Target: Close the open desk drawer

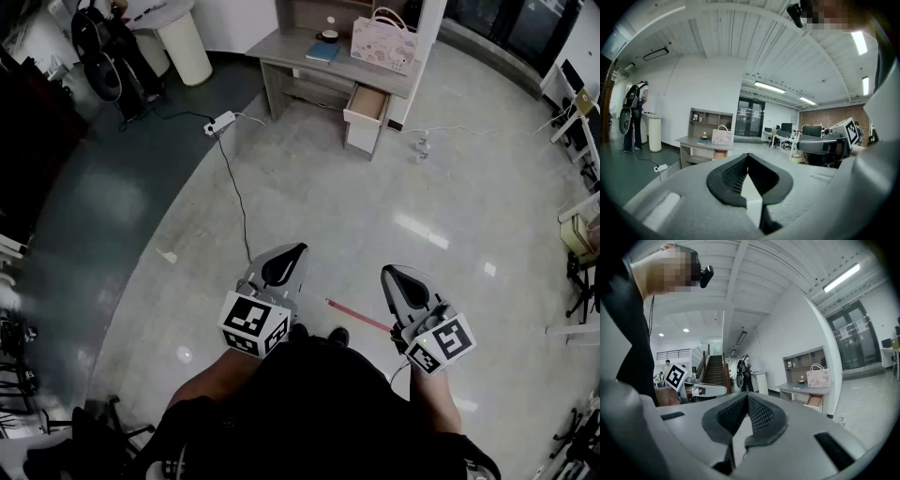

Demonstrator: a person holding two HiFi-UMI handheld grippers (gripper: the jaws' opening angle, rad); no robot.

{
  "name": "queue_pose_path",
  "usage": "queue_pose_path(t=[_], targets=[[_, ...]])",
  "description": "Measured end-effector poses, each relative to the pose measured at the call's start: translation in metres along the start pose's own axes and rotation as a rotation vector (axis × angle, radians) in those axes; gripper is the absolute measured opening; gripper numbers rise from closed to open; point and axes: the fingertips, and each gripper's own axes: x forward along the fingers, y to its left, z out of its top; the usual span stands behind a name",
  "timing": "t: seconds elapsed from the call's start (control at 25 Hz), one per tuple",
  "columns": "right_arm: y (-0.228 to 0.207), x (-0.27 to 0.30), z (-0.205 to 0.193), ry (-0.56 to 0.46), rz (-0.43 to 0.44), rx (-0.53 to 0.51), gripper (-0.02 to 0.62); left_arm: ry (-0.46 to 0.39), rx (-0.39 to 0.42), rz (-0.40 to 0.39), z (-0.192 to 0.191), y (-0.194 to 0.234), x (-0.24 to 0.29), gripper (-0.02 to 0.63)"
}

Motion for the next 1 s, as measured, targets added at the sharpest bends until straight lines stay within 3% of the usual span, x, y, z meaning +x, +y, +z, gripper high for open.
queue_pose_path(t=[0.4,0.6,0.88,1.0], targets=[[0.011,0.03,-0.005,0.012,0.018,0.007,0.011,-0.005,-0.017,0.01,-0.005,0.028,-0.009,0.008],[0.023,0.056,0.004,-0.024,0.064,0.059,0.012,-0.016,-0.026,0.013,-0.003,0.051,-0.017,0.008],[0.02,0.09,0.0,-0.025,0.013,0.062,0.018,-0.013,0.005,0.003,-0.003,0.083,-0.014,0.008],[0.005,0.105,-0.004,-0.017,0.022,0.09,0.083,-0.001,-0.013,-0.006,-0.003,0.096,0.007,0.008]])
